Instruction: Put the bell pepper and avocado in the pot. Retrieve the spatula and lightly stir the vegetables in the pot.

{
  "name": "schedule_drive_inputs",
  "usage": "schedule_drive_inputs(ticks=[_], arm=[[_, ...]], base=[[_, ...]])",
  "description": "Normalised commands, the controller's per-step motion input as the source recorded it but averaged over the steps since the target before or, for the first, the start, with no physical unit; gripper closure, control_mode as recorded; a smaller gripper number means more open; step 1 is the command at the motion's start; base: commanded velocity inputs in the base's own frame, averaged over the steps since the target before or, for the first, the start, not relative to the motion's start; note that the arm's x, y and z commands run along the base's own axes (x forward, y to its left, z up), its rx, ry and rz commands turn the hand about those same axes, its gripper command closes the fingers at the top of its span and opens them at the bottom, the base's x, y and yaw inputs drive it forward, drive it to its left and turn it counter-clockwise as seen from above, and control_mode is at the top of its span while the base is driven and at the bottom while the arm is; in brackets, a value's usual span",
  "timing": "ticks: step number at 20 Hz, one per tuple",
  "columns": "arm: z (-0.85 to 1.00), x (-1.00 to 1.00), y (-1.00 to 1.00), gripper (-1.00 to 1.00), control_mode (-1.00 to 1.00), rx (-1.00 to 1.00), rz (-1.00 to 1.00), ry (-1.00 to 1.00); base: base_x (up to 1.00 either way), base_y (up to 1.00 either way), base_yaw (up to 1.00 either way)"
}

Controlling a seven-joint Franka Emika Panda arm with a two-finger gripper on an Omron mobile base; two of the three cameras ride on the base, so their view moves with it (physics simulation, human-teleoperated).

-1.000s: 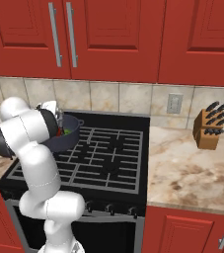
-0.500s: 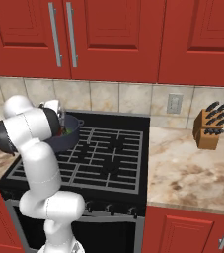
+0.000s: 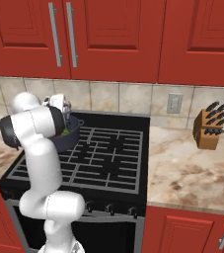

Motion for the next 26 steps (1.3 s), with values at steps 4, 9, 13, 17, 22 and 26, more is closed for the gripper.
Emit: schedule_drive_inputs(ticks=[4, 9, 13, 17, 22, 26], arm=[[0.0, 0.32, 0.0, 1.0, -1.0, 0.0, 0.0, 0.02], [-0.18, 0.19, 0.0, 1.0, -1.0, 0.0, 0.0, 0.05], [-0.33, 0.42, 0.0, 1.0, -1.0, 0.0, 0.0, 0.0], [-0.28, 0.25, 0.0, 1.0, -1.0, 0.0, 0.0, 0.0], [-0.01, -0.12, 0.11, 1.0, -1.0, 0.0, 0.0, 0.0], [-0.01, -0.35, 0.22, 1.0, -1.0, 0.0, 0.0, 0.0]], base=[[0.0, 0.0, 0.0], [0.0, 0.0, 0.0], [0.0, 0.0, 0.0], [0.0, 0.0, 0.0], [0.0, 0.0, 0.0], [0.0, 0.0, 0.0]])
